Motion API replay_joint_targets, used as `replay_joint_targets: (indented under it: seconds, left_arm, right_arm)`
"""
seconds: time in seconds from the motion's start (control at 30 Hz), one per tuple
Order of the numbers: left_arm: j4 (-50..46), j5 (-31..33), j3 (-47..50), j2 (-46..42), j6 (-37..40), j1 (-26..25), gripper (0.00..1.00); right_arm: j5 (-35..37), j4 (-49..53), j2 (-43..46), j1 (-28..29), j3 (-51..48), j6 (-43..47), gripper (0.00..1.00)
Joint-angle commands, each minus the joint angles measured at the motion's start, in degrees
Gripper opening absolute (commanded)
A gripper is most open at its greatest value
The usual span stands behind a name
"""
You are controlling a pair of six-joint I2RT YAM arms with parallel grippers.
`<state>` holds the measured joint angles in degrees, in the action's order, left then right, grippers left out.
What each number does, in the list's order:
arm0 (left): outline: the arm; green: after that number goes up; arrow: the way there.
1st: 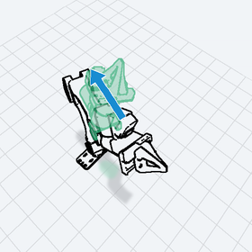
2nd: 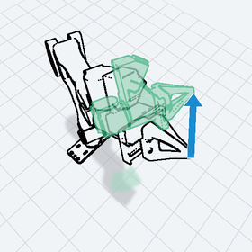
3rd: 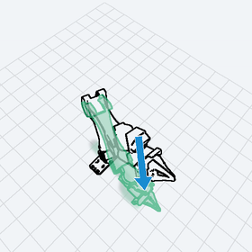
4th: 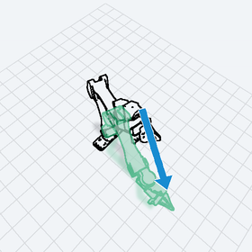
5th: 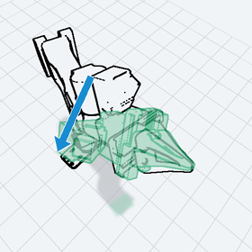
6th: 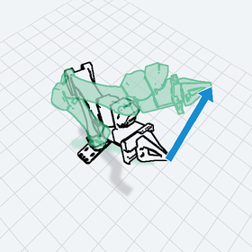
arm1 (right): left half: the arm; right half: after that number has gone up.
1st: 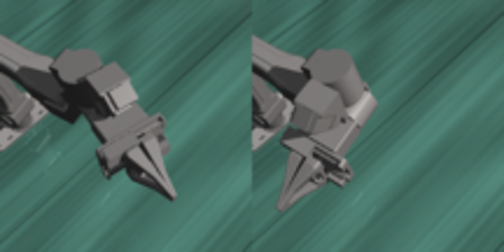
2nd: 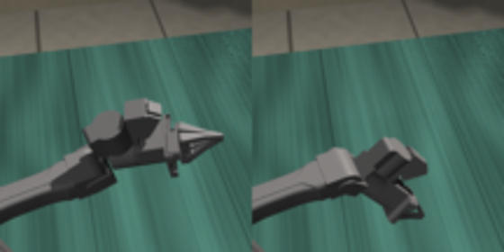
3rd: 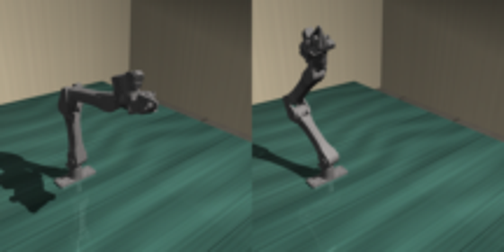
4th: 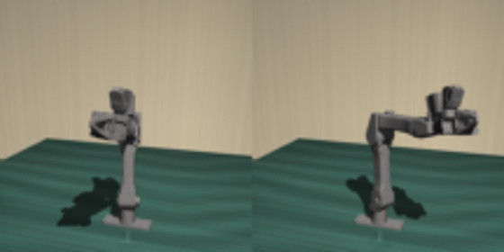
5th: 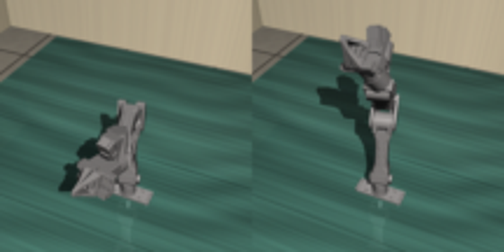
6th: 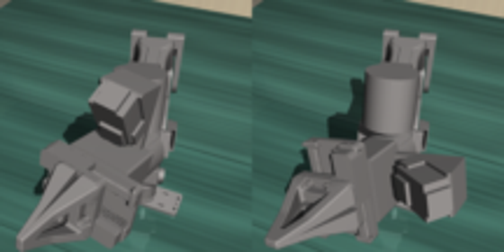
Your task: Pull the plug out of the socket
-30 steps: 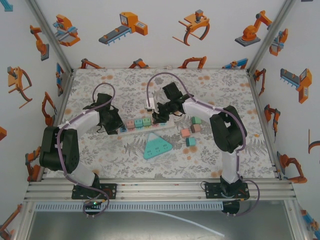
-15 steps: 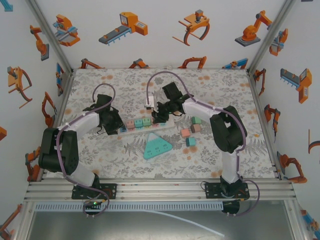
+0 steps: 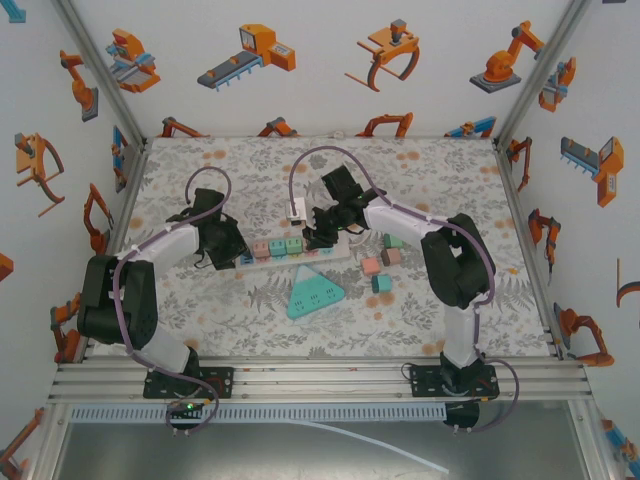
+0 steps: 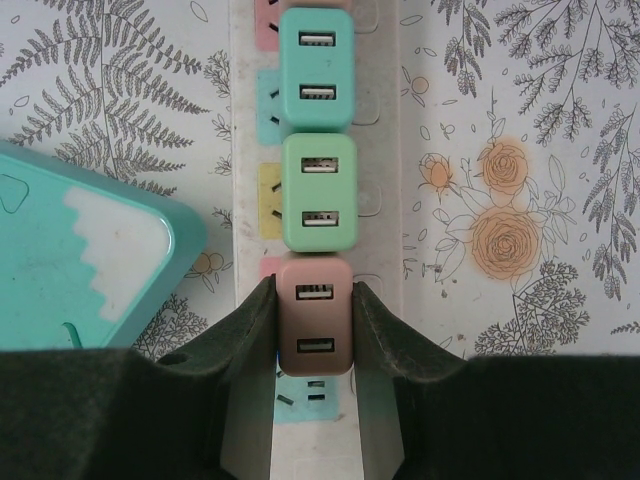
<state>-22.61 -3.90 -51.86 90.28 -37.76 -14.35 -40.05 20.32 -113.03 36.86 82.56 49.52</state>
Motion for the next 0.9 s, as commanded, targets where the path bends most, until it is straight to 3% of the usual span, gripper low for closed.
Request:
replay_joint_targets:
  seconds: [0.0,0.4,0.73,0.87]
  left_arm:
    - [-3.46,4.81,4.37,3.81,0.84,-1.19,0.49]
    - [-3.66,4.97,4.58,3.19,0.59,-1.38,0.50]
    - [-5.47,5.44,1.85,0.01,2.07,-1.29,0.52]
    - [-7.23,5.35,-0.98,-2.85,3.55,-1.07,0.56]
  right_arm:
    - [-5.82,-2.61,3.97,1.02,2.05,-2.74,0.14]
    - [-5.22,-2.30,4.55,0.45,2.60,-2.58,0.13]
    - [-4.43,-1.72,10.49,-1.21,0.38,-3.35,0.13]
    - [-2.36,-1.68,14.66,-3.20,-0.34,-9.06,0.14]
